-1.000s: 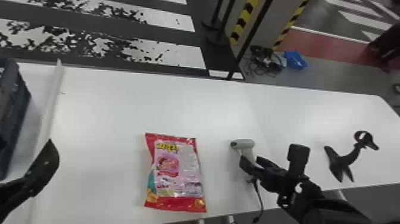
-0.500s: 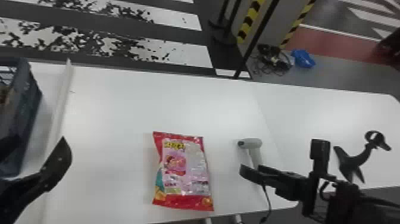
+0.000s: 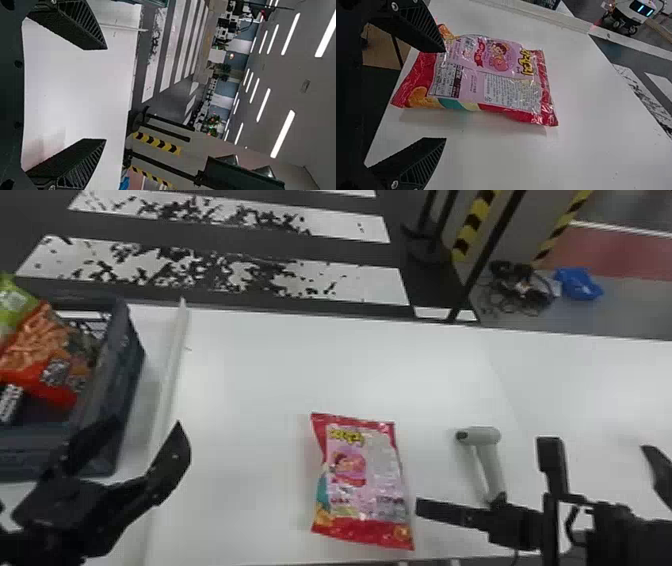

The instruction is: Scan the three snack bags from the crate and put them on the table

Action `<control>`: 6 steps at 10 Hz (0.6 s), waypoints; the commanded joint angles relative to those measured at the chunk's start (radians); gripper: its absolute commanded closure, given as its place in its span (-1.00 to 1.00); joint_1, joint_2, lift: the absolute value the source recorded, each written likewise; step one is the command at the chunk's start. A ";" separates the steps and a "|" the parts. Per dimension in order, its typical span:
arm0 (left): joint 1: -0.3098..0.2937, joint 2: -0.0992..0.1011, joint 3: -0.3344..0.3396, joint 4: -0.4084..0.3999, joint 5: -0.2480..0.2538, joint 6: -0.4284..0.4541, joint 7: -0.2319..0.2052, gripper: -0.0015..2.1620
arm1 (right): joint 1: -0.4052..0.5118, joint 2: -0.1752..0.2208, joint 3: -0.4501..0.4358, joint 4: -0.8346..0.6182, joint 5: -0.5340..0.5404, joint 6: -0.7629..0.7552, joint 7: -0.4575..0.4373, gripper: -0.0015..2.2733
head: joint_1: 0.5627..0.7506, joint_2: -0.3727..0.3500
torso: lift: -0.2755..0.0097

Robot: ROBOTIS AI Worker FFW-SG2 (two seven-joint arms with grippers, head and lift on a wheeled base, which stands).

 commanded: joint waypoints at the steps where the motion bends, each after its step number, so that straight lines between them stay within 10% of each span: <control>1: 0.006 -0.001 0.000 -0.003 0.000 -0.006 -0.001 -0.97 | -0.053 -0.003 0.053 0.095 0.030 -0.032 0.025 -0.91 | 0.41 -0.37 | 0.28; 6: 0.015 -0.001 0.007 -0.004 -0.005 -0.012 -0.001 -0.97 | -0.119 -0.006 0.159 0.235 0.070 -0.143 0.077 -0.91 | 0.41 -0.21 | 0.28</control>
